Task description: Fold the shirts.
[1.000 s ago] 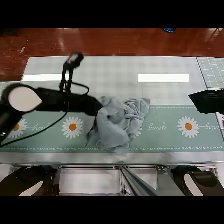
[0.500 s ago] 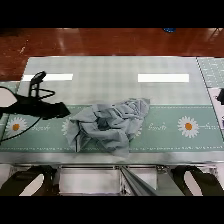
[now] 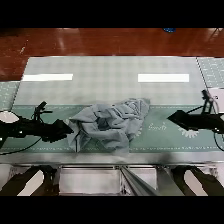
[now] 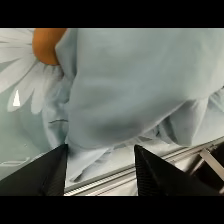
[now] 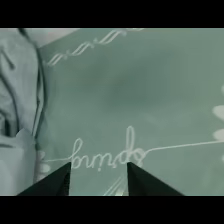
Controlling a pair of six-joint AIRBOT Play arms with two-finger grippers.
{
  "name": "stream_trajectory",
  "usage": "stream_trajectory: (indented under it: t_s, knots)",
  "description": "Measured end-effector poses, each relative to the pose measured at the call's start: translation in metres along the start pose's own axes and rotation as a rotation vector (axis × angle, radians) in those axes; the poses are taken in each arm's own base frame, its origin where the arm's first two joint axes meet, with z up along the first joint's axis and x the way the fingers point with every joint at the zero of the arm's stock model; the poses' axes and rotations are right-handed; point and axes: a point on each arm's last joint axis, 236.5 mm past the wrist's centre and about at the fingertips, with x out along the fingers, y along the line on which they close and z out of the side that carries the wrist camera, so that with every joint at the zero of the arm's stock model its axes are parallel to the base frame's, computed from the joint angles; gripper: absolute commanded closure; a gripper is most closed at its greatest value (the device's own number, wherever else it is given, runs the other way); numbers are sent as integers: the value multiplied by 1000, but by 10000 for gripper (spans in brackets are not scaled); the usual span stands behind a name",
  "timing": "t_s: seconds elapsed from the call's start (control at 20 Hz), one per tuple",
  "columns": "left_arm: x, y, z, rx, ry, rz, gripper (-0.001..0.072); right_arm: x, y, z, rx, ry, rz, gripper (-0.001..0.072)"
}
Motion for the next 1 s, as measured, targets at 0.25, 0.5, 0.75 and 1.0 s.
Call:
stream_trajectory:
  t_s: [0.25,0.5,0.75,1.0]
  knots:
    - [18,-6,0,-12,40,-73,684,45,24,-35,-20,176,71,306]
    - [24,-6,4,-19,38,-83,684,69,39,-45,38,260,135,309]
    - [25,-5,6,-20,31,-85,684,88,74,-53,-19,341,205,310]
    - [25,-6,5,-19,35,-86,684,96,93,-18,-94,303,177,309]
